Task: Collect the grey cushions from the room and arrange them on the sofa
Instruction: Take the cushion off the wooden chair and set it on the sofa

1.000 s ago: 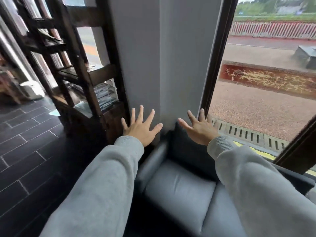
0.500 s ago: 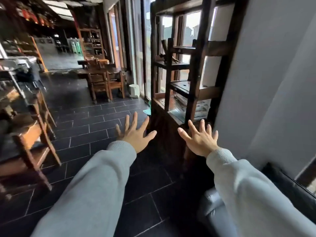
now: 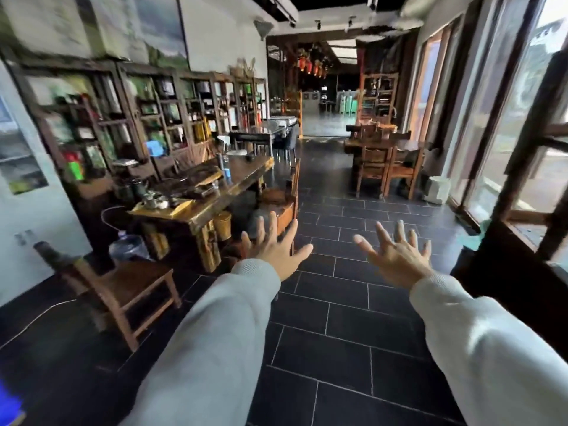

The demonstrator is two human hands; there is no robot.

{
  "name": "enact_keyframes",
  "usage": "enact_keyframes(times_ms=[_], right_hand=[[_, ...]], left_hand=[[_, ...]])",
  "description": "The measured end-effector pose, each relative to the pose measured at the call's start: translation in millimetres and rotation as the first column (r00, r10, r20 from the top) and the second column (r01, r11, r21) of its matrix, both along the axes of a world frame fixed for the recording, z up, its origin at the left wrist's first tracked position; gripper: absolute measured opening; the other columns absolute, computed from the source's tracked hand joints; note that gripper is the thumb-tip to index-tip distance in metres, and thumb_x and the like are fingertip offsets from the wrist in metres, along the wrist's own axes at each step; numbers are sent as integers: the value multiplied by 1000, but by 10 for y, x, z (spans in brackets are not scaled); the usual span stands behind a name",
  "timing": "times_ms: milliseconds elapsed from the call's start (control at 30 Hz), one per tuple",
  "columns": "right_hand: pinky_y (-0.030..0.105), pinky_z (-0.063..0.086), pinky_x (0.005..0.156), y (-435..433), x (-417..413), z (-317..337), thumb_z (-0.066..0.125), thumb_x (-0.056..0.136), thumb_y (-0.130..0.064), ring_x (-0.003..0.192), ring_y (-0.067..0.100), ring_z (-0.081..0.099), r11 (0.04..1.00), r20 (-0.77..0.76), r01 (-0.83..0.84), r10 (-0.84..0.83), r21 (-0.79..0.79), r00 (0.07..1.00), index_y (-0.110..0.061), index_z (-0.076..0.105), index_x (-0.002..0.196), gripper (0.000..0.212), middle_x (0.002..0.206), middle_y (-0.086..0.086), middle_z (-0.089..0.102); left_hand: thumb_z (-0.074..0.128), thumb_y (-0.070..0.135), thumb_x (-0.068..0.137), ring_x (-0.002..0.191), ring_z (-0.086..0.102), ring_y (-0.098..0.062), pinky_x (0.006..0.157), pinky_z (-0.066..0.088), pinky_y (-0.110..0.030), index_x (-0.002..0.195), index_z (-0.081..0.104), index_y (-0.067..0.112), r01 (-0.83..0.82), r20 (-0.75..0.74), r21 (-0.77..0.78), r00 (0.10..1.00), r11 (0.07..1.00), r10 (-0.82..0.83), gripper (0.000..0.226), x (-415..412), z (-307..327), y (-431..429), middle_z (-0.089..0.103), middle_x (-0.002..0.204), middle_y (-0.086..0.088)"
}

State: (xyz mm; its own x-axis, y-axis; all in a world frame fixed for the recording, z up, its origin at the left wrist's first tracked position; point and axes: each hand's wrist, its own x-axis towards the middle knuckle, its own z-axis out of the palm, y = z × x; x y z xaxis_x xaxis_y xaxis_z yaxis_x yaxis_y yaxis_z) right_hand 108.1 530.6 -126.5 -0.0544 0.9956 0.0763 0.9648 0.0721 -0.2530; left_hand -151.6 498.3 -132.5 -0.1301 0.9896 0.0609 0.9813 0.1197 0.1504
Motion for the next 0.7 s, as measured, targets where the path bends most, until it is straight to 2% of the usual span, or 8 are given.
enact_keyframes(times_ms=[67, 167, 300, 533, 700], right_hand=[[64, -7, 122, 62, -495, -15, 5, 79, -94, 160, 38, -3, 993, 26, -119, 118, 14, 993, -40, 5, 167, 104, 175, 12, -8], [65, -9, 121, 137, -1101, -109, 12, 86, -91, 159, 39, -4, 956, 99, -292, 288, 23, 952, -41, -1, 166, 95, 174, 14, -7], [65, -8, 122, 237, -1720, -277, 17, 90, -88, 159, 38, -2, 894, 114, -447, 443, 12, 889, -41, 0, 166, 91, 174, 15, -5], [66, -10, 121, 820, -2033, -549, 17, 88, -90, 159, 41, -4, 826, 124, -564, 561, -10, 819, -41, 2, 166, 93, 174, 15, -5], [68, -10, 118, 1661, -1804, -629, 14, 83, -93, 158, 44, -1, 840, 96, -537, 543, -80, 834, -44, 0, 164, 96, 174, 16, -1]], left_hand=[[16, 81, 96, 160, -23, -33, 123, -10, -65, 165, -8, 44, -109, 1, -3, 994, 994, 109, 81, -420, 14, -88, -25, 174, -6], [17, 81, 97, 160, -23, -34, 123, -8, -66, 164, -9, 46, -226, 23, -25, 974, 974, 227, 80, -916, 3, -258, -24, 175, -3], [20, 81, 97, 160, -18, -35, 123, -3, -67, 163, -6, 50, -338, 132, -95, 928, 936, 348, 77, -1329, -51, -445, -20, 176, 2], [15, 83, 95, 161, -18, -34, 123, -2, -68, 162, -7, 53, -385, 31, -110, 920, 916, 391, 77, -1396, -177, 102, -18, 176, 6], [17, 82, 96, 160, -21, -33, 123, -4, -69, 162, -7, 54, -388, 17, -166, 918, 907, 396, 75, -1146, -411, 886, -19, 176, 6]])
